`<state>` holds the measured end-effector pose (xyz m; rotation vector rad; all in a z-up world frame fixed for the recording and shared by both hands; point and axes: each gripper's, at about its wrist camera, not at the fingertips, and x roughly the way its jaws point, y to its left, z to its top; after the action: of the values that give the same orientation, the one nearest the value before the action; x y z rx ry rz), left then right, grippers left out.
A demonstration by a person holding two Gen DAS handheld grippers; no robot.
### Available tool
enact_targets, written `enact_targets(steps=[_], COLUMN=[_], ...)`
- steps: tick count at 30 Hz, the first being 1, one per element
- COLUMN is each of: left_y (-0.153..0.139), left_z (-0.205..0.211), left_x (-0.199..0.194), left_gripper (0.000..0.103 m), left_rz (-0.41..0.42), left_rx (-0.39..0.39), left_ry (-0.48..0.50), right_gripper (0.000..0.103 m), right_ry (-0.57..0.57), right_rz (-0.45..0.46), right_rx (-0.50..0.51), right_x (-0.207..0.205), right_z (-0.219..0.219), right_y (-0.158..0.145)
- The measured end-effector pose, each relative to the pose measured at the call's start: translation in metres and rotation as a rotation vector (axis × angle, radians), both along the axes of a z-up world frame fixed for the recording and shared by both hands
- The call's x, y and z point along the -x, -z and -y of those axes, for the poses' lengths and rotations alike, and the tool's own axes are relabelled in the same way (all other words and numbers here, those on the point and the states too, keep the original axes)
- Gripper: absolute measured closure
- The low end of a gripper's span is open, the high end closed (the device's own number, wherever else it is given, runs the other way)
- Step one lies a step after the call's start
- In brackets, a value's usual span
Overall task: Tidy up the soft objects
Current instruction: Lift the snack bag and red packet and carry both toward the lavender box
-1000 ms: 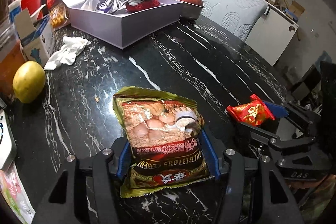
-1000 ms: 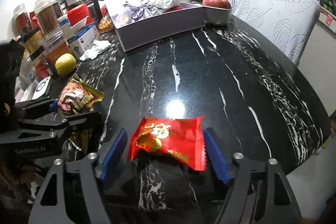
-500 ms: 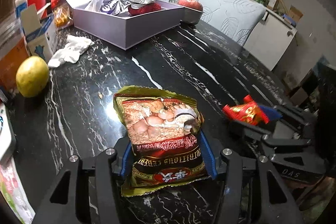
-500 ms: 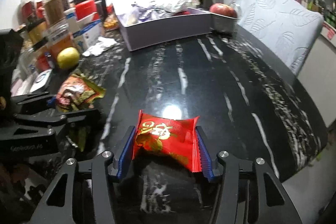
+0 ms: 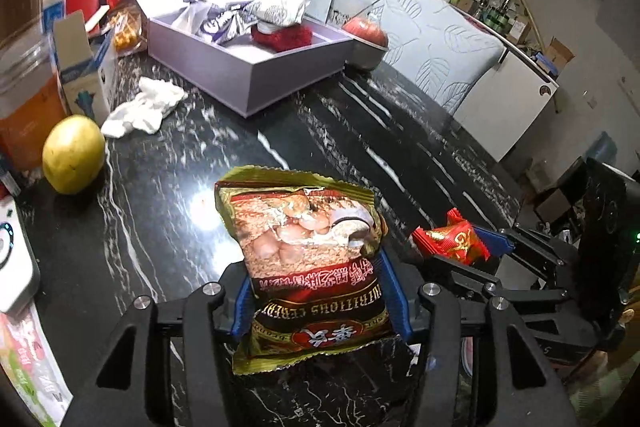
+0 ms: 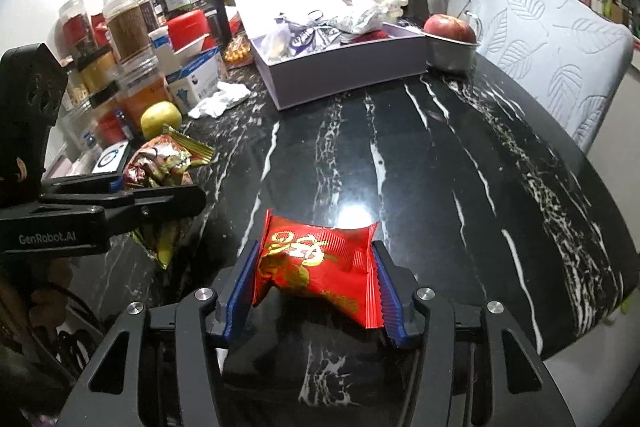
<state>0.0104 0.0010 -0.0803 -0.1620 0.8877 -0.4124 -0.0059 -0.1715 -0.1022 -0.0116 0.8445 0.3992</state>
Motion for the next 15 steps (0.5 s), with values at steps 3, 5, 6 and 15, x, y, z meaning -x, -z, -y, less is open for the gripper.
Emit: enact_targets(steps=[3,5,6,15], left_y=[-0.010,-0.018,-0.021,-0.068], left_z=[-0.003,-0.004,-0.005,-0.004], left_x=[-0.002,-0.005,-0.006,-0.030], left_gripper=[0.050,0.050,0.050,0.050], left_rz=[0.022,0.041,0.048,0.160], left_rx=[0.012,0.012,0.012,-0.029], left_ry=[-0.003,-0.008,-0.009,-0.030], right_gripper=[0.049,0.049,0.049,0.049], right_ry=[-0.001,0.002,0.001,-0.011], right_rz=[0.009,0.013,0.017,0.063], right_rx=[-0.009,-0.007,-0.006,-0.031], right_x=[0.000,-0.002,-0.002,-0.016], right_z=[0.002,0.002,0.002,0.001], right_y=[-0.007,-0.011,-0.013,-0.042])
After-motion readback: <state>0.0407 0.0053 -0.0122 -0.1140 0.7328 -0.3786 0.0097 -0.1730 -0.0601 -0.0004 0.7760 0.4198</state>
